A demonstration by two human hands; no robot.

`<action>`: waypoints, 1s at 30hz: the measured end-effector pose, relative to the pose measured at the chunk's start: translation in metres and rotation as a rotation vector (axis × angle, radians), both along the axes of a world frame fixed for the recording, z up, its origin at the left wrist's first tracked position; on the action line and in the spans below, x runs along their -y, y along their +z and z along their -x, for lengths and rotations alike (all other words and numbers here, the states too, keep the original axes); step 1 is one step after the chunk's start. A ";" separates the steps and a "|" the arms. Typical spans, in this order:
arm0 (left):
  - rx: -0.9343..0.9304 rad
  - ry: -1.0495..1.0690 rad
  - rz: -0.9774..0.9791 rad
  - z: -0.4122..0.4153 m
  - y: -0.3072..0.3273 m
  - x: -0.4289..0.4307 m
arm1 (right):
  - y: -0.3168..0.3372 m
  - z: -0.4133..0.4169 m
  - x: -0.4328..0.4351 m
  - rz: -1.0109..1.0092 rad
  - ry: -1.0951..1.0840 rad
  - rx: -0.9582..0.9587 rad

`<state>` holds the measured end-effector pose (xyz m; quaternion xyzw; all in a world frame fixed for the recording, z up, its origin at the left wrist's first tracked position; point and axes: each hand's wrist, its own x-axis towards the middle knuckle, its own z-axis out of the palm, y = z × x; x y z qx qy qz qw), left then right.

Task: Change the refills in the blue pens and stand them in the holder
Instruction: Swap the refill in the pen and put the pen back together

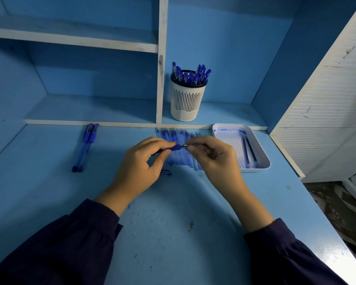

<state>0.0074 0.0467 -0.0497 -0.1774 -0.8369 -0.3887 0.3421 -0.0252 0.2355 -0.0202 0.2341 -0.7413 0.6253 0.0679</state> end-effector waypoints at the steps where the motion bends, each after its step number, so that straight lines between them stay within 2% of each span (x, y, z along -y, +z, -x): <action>1: 0.000 -0.002 0.003 0.000 0.000 0.000 | -0.001 0.000 0.000 -0.028 0.002 -0.005; 7: 0.000 -0.021 0.050 0.000 0.000 0.000 | -0.001 0.003 -0.002 -0.182 -0.048 -0.050; 11: 0.007 -0.032 0.049 0.000 0.000 -0.001 | 0.002 0.003 -0.005 -0.031 0.096 0.097; 16: 0.003 -0.034 0.052 0.000 0.001 0.000 | 0.002 0.003 -0.004 -0.099 0.085 0.048; 20: 0.010 -0.039 0.038 0.000 0.000 0.000 | 0.005 0.003 -0.006 0.008 0.136 0.120; 25: 0.017 -0.041 0.037 0.000 0.001 0.001 | 0.002 0.003 -0.006 -0.091 0.082 0.067; 30: 0.001 -0.035 0.044 0.001 0.000 0.002 | 0.003 0.003 -0.006 -0.086 0.131 0.106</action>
